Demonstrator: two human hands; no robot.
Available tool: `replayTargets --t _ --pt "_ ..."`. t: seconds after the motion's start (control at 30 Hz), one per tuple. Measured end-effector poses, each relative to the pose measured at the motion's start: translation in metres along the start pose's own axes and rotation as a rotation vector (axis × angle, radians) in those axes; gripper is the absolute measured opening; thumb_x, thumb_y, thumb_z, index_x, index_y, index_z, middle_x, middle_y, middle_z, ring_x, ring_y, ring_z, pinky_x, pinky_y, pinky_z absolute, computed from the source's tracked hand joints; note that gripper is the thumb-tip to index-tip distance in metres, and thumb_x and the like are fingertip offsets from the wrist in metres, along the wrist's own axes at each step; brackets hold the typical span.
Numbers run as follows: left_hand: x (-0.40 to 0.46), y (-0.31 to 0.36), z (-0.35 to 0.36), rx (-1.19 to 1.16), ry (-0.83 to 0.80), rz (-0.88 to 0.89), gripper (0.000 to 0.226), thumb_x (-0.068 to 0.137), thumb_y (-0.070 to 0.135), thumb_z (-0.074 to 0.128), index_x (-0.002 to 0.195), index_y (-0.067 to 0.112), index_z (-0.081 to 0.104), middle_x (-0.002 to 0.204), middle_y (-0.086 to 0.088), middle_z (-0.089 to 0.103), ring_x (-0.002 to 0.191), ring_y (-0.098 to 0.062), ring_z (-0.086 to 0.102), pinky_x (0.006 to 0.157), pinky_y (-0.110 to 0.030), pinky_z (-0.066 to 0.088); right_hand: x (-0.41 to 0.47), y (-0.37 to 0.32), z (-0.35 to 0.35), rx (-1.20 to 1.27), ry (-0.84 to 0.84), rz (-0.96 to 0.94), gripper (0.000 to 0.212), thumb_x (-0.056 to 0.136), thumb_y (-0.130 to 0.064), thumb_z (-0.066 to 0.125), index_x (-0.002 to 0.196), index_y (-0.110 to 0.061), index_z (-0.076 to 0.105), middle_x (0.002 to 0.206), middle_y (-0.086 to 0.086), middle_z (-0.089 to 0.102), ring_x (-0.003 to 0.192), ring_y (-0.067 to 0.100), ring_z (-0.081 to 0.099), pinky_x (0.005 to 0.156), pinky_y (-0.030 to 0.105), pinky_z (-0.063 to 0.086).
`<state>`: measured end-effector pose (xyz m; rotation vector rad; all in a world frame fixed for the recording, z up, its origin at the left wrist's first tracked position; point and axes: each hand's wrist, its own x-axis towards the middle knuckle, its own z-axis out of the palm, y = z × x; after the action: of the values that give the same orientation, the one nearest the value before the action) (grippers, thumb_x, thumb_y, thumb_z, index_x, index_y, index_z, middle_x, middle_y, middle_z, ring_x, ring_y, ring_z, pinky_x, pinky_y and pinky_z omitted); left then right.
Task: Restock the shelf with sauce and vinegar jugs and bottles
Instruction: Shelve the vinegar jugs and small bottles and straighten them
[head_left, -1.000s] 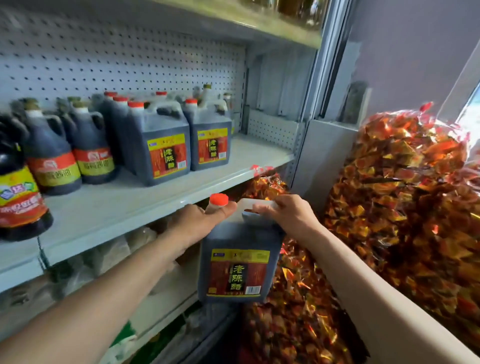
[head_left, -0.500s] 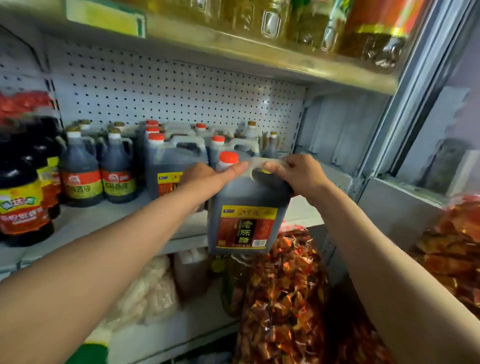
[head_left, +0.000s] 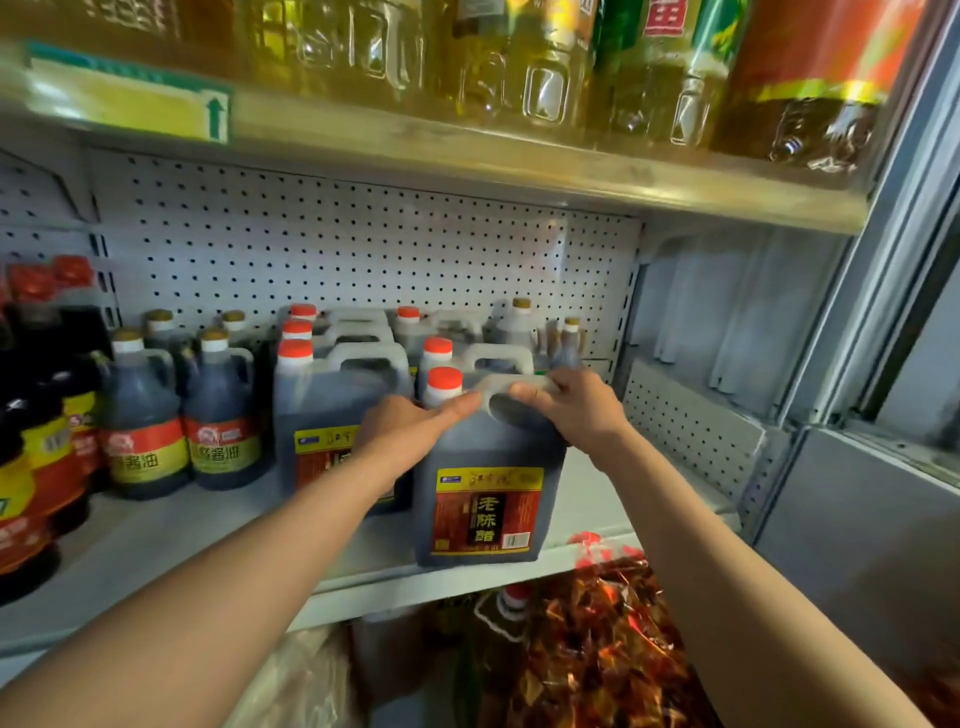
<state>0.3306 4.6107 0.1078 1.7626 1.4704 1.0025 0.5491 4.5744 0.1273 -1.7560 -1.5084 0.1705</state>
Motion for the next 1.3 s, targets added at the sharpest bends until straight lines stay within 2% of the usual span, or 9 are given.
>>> replayTargets --t 0.1,0.27,0.37,0.47,0.6,0.73,0.87,1.07,1.3 --pt "0.006 0.0 0.001 0.009 0.004 -0.012 0.119 0.022 0.11 0.038 0.088 0.018 0.074 0.097 -0.006 0.073 0.089 -0.024 0.067 0.074 -0.036 0.055 0.007 0.002 0.004 0.031 -0.052 0.026 0.072 0.066 -0.088 0.06 0.098 -0.023 0.064 0.096 0.001 0.069 0.094 0.027 0.064 0.082 0.047 0.056" --pt "0.008 0.001 -0.001 0.055 -0.019 -0.015 0.11 0.038 0.103 0.046 0.098 0.015 0.073 0.108 -0.01 0.072 0.099 -0.027 0.066 0.084 -0.038 0.055 0.004 0.001 0.006 0.059 -0.06 0.041 0.108 0.052 -0.097 0.049 0.128 -0.023 0.061 0.125 0.005 0.068 0.118 0.031 0.061 0.099 0.053 0.051" --pt "0.004 0.004 -0.004 0.145 0.003 0.051 0.098 0.05 0.097 0.053 0.105 0.018 0.069 0.111 -0.007 0.071 0.103 -0.026 0.065 0.088 -0.04 0.054 0.003 0.002 0.006 0.062 -0.056 0.055 0.091 0.065 -0.089 0.057 0.129 -0.025 0.061 0.126 0.003 0.068 0.12 0.03 0.06 0.1 0.052 0.05" --pt "0.005 0.012 -0.008 0.132 0.13 0.301 0.088 0.062 0.075 0.075 0.134 0.03 0.052 0.126 0.001 0.067 0.118 -0.023 0.06 0.093 -0.036 0.049 0.001 0.002 0.006 0.073 -0.047 0.069 0.075 0.072 -0.083 0.06 0.123 -0.028 0.063 0.119 0.001 0.069 0.116 0.028 0.061 0.099 0.051 0.051" --pt "0.011 0.014 -0.01 0.185 -0.087 0.449 0.1 0.06 0.048 0.091 0.144 0.044 0.037 0.145 0.0 0.049 0.131 -0.021 0.046 0.097 -0.027 0.037 0.0 -0.001 0.005 0.085 -0.061 0.086 0.082 0.073 -0.082 0.06 0.132 -0.026 0.059 0.128 0.002 0.067 0.123 0.028 0.059 0.103 0.05 0.048" --pt "0.013 0.011 -0.011 0.291 -0.234 0.436 0.096 0.055 0.037 0.095 0.133 0.041 0.038 0.147 -0.003 0.041 0.134 -0.021 0.039 0.103 -0.036 0.04 -0.004 -0.007 0.002 0.078 -0.091 0.1 0.085 0.075 -0.081 0.059 0.138 -0.024 0.054 0.133 0.002 0.064 0.123 0.026 0.058 0.102 0.049 0.049" --pt "0.012 0.016 -0.015 0.472 -0.211 0.443 0.1 0.052 0.042 0.094 0.133 0.039 0.035 0.146 0.0 0.043 0.133 -0.027 0.036 0.105 -0.047 0.04 -0.016 -0.006 0.003 0.203 -0.131 0.076 0.074 0.08 -0.066 0.07 0.135 -0.019 0.05 0.127 -0.001 0.061 0.119 0.021 0.058 0.099 0.041 0.05" --pt "0.006 0.017 -0.013 0.663 -0.124 0.451 0.107 0.048 0.056 0.091 0.134 0.041 0.03 0.142 -0.004 0.049 0.127 -0.031 0.038 0.096 -0.042 0.039 -0.037 0.004 0.005 0.211 -0.234 -0.026 0.128 0.066 -0.02 0.094 0.16 -0.026 0.006 0.155 0.005 0.035 0.142 0.024 0.034 0.111 0.041 0.04" --pt "0.006 0.02 -0.012 0.852 -0.088 0.486 0.119 0.044 0.064 0.089 0.138 0.036 0.022 0.14 -0.008 0.048 0.127 -0.033 0.037 0.099 -0.04 0.034 -0.033 0.006 0.007 0.023 -0.175 -0.026 0.126 0.064 -0.017 0.094 0.157 -0.028 0.01 0.141 0.009 0.053 0.131 0.033 0.049 0.098 0.044 0.049"
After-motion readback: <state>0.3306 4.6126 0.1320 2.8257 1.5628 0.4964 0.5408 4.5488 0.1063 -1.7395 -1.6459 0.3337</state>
